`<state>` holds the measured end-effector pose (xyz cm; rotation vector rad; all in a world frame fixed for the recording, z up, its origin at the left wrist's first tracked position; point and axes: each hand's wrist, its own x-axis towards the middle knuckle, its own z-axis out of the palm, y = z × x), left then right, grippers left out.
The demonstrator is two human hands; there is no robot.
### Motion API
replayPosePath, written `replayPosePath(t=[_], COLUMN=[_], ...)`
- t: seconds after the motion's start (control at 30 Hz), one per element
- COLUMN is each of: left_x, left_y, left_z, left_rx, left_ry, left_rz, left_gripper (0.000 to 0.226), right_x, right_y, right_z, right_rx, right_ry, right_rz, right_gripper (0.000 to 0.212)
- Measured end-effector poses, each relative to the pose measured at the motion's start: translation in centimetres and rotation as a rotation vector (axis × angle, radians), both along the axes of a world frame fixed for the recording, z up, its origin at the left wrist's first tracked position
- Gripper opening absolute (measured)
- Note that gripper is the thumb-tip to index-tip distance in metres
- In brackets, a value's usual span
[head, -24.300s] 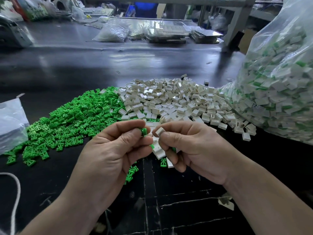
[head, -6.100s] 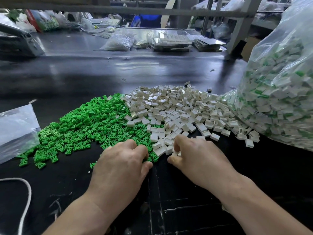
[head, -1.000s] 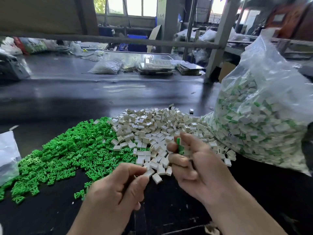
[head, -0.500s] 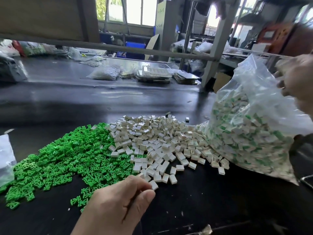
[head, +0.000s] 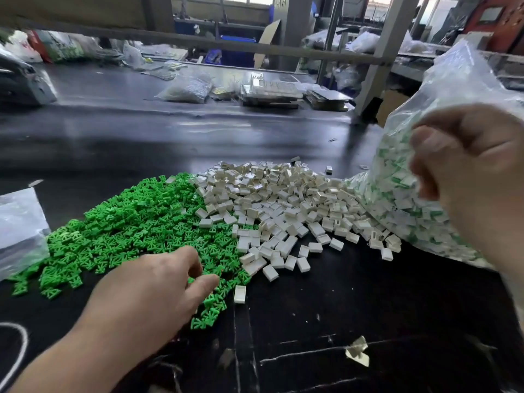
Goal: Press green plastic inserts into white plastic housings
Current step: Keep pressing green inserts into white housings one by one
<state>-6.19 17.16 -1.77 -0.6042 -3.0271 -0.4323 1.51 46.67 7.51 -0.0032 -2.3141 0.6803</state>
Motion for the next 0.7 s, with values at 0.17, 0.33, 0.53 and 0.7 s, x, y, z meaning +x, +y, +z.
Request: replayPosePath(t=[0.17,0.33,0.53,0.7], left_x=[-0.6,0.5,-0.1,0.0], left_y=[-2.3,-1.0,0.7,0.3], left_z=[0.9,1.0,-1.0,-1.6], left_rx=[-0.29,-0.436,-0.329,-0.204], left_ry=[-0.274,-0.336,-0.18,-0.104], left_rz=[0.05,0.038,-0.004,-0.068], left_gripper=[0.069,0.075,0.044,0.022], right_x=[-0.7,-3.3,-3.9,-3.3], right_y=[-9.4,-11.3,-12.0,-10.9], right_z=[-8.1,-11.4,-12.4,-13.2], right_rx=[0.491,0.516,0.432,0.366], right_ry=[-0.62,-0.739,-0.696,-0.642], right_rz=[0.317,0.235,0.239,0.234], right_gripper=[0.058,0.053,0.033,0.016])
